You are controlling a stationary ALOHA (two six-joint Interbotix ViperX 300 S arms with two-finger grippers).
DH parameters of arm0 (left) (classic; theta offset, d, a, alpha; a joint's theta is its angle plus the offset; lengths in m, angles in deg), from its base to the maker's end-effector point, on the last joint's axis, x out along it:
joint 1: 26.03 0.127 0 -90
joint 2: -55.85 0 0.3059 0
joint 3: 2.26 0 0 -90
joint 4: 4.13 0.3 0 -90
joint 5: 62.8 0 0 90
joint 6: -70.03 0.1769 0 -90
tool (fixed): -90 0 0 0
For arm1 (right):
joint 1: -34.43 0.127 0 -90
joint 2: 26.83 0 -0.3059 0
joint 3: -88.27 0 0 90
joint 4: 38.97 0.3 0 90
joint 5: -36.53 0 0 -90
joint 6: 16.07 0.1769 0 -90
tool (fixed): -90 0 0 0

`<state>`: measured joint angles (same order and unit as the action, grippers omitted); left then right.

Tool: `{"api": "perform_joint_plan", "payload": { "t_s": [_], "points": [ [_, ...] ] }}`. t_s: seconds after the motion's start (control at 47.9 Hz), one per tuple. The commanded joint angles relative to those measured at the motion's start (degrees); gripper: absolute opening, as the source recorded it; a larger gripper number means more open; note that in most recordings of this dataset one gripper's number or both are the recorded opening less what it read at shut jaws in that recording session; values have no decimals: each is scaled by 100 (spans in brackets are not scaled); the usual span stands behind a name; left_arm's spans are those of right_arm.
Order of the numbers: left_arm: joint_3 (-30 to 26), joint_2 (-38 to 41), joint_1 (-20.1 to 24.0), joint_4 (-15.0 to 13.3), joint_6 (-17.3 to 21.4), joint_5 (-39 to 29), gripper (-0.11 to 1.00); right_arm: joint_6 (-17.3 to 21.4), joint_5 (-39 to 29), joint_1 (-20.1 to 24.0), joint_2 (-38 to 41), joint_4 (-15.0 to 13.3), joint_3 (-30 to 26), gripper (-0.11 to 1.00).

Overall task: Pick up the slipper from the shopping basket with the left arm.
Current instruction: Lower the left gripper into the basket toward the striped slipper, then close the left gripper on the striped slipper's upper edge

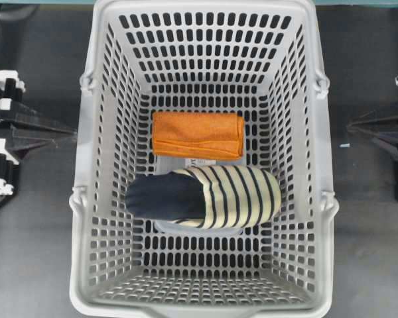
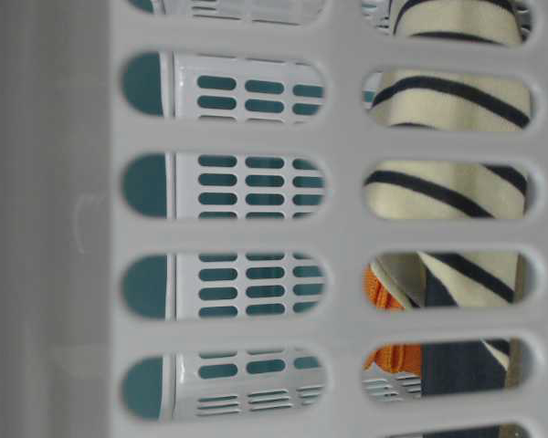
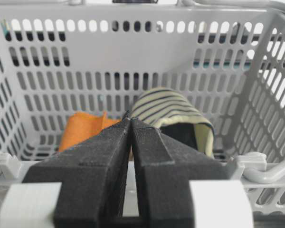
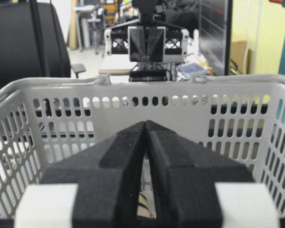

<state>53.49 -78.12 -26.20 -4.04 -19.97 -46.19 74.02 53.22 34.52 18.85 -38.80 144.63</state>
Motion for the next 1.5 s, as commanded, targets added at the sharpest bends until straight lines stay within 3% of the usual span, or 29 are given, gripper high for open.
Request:
{"api": "perform_joint_plan", "payload": {
  "t_s": [0.0, 0.083, 0.25, 0.396, 0.876, 1.022, 1.106, 1.335, 1.419, 1.481],
  "points": [
    [-413, 123, -88, 237, -193, -211, 6, 53, 26, 18, 62, 9, -70, 0],
    [-844, 308, -149, 246, -360, -712, 0, 79, -44, 62, 26, 70, -70, 0],
    [-2057, 993, -316, 246, -492, -2540, 0, 246, -334, 97, 18, 70, -70, 0],
    [-3059, 1740, -448, 246, -492, -3691, 0, 343, -527, 97, 0, 70, -70, 0],
    [-5722, 4526, -536, 246, -624, -6188, 0, 343, -694, 97, -79, 70, -62, 0],
    [-6275, 5142, -589, 246, -624, -6521, 1, 343, -738, 97, -97, 70, -62, 0],
    [-6478, 5388, -642, 246, -633, -6565, 14, 343, -756, 97, -97, 70, -53, 0],
    [-6908, 5977, -668, 246, -633, -6803, 81, 352, -756, 141, -105, 70, -26, 0],
    [-6970, 6205, -677, 246, -650, -6855, 91, 352, -756, 158, -105, 79, -18, 0],
    [-6996, 6328, -712, 246, -694, -6855, 91, 352, -756, 167, -105, 79, -18, 0]
  ]
}}
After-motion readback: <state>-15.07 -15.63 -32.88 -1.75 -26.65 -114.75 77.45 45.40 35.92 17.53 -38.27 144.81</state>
